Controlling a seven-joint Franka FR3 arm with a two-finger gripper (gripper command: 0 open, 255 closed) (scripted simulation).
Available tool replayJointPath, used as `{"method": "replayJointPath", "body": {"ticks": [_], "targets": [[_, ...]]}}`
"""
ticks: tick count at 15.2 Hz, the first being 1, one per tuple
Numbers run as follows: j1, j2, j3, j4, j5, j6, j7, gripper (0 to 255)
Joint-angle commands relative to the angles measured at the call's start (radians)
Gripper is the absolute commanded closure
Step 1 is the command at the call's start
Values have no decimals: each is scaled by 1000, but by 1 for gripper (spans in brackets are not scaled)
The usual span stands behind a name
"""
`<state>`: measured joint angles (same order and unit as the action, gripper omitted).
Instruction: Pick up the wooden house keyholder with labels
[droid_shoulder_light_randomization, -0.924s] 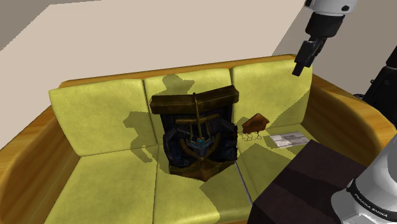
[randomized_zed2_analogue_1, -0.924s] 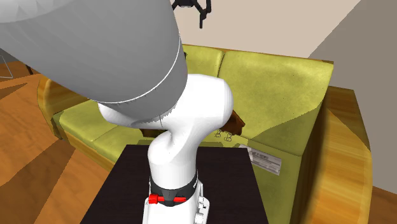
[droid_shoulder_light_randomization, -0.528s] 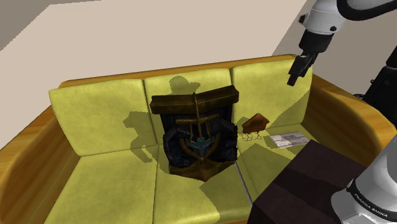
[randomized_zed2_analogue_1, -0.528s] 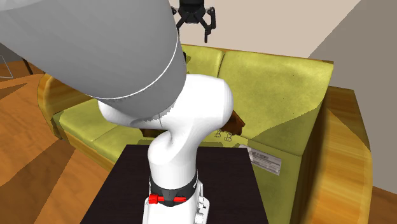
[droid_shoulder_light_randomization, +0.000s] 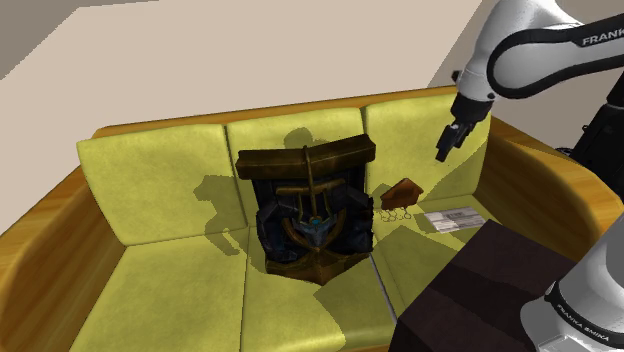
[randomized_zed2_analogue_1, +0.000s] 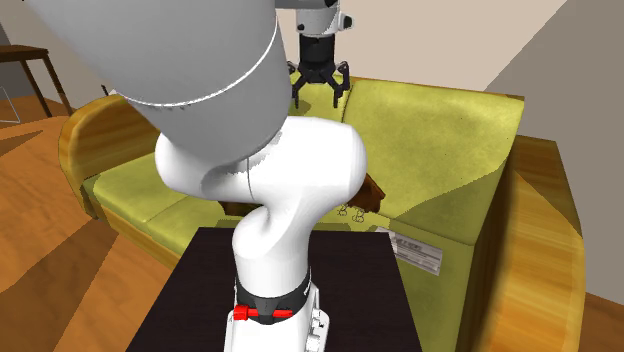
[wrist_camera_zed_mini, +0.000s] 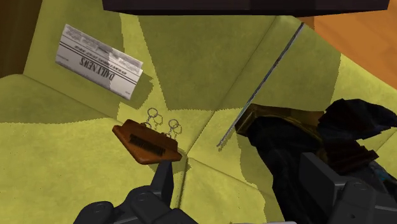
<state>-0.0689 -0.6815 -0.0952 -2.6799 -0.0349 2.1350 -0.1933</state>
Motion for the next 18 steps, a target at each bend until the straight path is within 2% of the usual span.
{"method": "replayJointPath", "body": {"ticks": [1, 8, 12, 15, 18], "targets": [[-7, 52, -15, -31, -7, 90, -12, 0], [-18, 302, -76, -77, -11, 400, -64, 0], [-4, 481, -118, -64, 27, 573, -118, 0], [21, 625, -150, -35, 113, 690, -198, 0], [26, 774, -142, 14, 288, 787, -344, 0]]}}
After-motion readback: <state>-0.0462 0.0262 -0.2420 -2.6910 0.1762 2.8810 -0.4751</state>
